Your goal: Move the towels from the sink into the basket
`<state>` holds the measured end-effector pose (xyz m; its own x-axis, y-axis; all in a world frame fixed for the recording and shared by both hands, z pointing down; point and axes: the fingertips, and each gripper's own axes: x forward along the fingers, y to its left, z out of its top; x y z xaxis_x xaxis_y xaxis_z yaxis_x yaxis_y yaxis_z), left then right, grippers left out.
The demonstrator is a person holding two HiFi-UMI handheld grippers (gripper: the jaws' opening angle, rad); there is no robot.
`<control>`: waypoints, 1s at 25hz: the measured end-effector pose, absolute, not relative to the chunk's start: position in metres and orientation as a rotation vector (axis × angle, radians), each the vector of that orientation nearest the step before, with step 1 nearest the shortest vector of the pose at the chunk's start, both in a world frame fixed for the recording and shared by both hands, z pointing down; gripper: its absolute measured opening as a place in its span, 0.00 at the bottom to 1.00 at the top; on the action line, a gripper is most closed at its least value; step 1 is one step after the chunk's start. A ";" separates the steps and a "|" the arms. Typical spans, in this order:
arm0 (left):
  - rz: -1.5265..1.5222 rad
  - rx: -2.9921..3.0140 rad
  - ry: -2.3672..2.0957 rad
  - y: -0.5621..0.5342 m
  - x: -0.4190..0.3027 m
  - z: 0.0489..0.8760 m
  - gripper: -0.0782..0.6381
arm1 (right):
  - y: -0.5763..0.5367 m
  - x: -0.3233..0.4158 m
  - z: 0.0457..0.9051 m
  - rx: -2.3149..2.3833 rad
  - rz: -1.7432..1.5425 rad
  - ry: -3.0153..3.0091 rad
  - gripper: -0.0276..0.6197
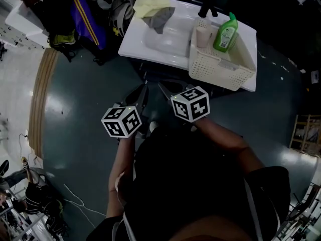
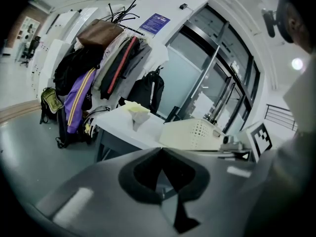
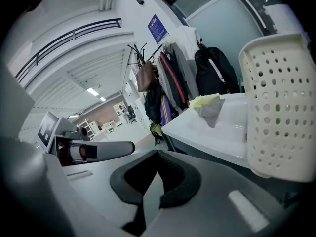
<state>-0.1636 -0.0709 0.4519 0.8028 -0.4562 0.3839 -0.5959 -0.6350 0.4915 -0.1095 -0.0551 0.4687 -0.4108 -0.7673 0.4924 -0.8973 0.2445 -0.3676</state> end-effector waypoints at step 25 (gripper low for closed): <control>0.345 2.380 -0.661 -0.113 -0.211 0.469 0.12 | -0.095 -0.151 0.476 1.732 0.924 -2.182 0.04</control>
<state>-0.2110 -0.1128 0.4689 0.8393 -0.3714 0.3971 -0.5382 -0.6711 0.5099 -0.1509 -0.0947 0.4757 -0.2897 -0.8037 0.5198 -0.9326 0.1148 -0.3423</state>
